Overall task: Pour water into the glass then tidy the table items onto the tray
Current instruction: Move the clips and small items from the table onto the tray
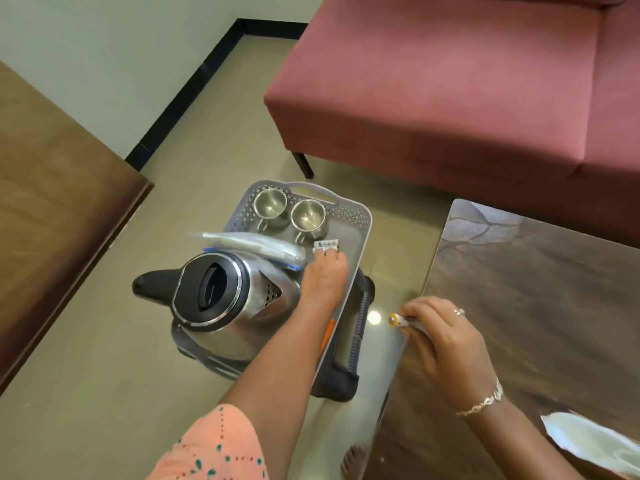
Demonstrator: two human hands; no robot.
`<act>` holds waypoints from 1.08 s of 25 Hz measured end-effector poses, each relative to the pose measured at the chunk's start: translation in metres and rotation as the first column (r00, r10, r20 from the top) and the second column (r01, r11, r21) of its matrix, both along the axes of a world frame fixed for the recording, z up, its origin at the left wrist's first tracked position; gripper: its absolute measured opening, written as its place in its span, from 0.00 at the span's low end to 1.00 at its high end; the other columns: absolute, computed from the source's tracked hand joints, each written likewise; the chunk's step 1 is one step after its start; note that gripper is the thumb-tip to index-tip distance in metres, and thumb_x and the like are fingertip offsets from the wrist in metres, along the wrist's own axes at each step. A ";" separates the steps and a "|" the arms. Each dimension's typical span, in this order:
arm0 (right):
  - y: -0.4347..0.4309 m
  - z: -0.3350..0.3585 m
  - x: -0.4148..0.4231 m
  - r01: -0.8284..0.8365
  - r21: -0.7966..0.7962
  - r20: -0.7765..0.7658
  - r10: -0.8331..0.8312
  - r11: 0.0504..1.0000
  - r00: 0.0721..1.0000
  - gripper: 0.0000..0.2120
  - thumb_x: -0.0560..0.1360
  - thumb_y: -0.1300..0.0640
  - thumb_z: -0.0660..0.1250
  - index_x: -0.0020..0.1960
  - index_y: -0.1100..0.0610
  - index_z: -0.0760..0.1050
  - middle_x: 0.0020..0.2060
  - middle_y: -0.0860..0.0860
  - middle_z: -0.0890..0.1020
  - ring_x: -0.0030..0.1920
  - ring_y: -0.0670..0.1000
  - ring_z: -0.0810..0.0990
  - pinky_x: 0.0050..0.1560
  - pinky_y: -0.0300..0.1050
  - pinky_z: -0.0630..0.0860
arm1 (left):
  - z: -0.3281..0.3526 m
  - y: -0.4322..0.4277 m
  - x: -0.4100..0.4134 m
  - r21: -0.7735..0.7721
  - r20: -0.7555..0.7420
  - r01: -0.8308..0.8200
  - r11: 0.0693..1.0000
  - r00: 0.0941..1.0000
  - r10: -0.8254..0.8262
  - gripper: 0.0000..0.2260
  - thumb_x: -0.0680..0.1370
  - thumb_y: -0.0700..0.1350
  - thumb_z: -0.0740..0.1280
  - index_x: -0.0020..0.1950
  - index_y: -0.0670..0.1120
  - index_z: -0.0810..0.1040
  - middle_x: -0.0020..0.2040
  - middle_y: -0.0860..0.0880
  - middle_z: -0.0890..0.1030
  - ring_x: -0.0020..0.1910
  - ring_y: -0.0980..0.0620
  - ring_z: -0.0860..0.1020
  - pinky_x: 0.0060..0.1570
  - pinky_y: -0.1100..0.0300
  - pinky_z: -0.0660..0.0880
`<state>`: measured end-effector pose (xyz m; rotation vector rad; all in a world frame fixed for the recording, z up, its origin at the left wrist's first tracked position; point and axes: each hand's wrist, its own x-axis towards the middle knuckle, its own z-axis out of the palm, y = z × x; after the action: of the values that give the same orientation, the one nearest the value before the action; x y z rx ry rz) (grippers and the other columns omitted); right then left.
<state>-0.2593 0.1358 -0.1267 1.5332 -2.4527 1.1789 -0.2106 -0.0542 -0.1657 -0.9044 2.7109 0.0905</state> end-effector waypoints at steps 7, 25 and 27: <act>-0.004 -0.018 -0.013 0.009 0.084 -0.012 -0.008 0.996 1.000 0.11 0.74 0.55 0.60 0.43 0.59 0.78 0.39 0.51 0.81 0.40 0.51 0.77 0.41 0.36 0.69 | -0.019 -0.016 -0.013 -0.029 -0.022 -0.014 0.999 1.000 0.014 0.13 0.58 0.36 0.77 0.40 0.42 0.80 0.39 0.44 0.81 0.39 0.46 0.80 0.26 0.61 0.75; -0.180 -0.032 -0.010 -0.207 0.737 -0.089 0.396 0.644 0.914 0.09 0.73 0.67 0.61 0.51 0.61 0.73 0.49 0.56 0.77 0.51 0.59 0.75 0.40 0.47 0.71 | -0.005 0.043 0.049 0.837 -0.125 -0.455 0.303 0.380 0.917 0.17 0.81 0.43 0.55 0.69 0.41 0.66 0.68 0.44 0.70 0.67 0.46 0.68 0.65 0.56 0.66; -0.190 -0.040 -0.007 -0.221 0.791 -0.068 0.440 0.571 0.895 0.09 0.73 0.68 0.59 0.53 0.63 0.73 0.52 0.58 0.76 0.53 0.59 0.75 0.43 0.49 0.72 | -0.001 0.051 0.053 0.827 -0.134 -0.452 0.333 0.417 0.899 0.15 0.81 0.43 0.55 0.66 0.40 0.67 0.66 0.43 0.72 0.66 0.44 0.69 0.61 0.56 0.66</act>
<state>-0.2662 -0.0545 -0.1663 2.2291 -2.6644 -0.2244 -0.1577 -0.0033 -0.1671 -1.9675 1.9946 1.7410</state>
